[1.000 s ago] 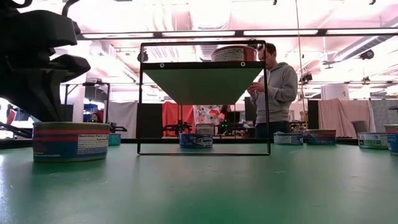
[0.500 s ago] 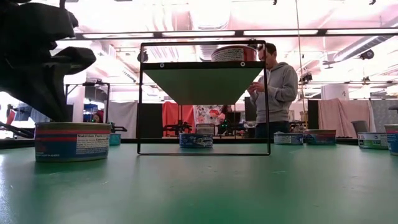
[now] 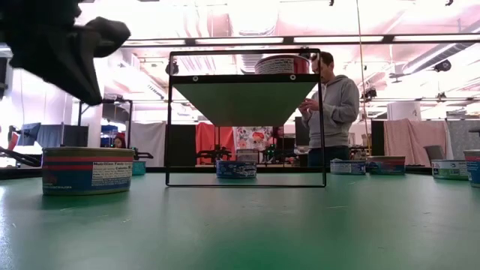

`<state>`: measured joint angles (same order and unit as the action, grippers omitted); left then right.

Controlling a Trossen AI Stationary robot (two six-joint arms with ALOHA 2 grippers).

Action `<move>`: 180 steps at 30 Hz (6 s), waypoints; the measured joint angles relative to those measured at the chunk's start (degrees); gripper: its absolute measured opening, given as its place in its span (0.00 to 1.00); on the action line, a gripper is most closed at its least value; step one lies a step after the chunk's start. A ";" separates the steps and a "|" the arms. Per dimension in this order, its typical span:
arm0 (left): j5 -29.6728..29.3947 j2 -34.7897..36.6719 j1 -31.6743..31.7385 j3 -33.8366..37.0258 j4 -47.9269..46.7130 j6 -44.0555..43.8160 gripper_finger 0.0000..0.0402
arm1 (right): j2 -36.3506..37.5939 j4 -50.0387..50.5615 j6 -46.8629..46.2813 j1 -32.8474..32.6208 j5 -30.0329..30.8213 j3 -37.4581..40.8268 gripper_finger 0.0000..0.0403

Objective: Stack canned seafood by type on shelf
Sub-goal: Stack the top left dark blue tuna can on top of the dark blue tuna can on the shelf

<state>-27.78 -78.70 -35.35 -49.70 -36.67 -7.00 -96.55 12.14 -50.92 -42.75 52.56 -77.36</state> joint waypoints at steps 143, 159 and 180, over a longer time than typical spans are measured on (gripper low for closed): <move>1.80 -27.17 -3.89 -15.57 14.66 4.63 0.00 | -10.73 5.57 -20.46 6.00 -25.88 0.26 0.02; -3.14 -25.86 -6.58 -20.25 5.70 4.90 0.00 | -10.71 -10.77 -26.14 7.65 -33.30 10.27 0.02; -2.28 -27.29 -7.58 -15.38 15.09 1.77 0.00 | -11.06 -33.46 -25.53 9.98 -30.05 21.49 0.03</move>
<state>-30.06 -105.99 -42.94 -65.08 -21.58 -5.23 -107.61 -21.32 -76.44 -32.77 22.51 -55.88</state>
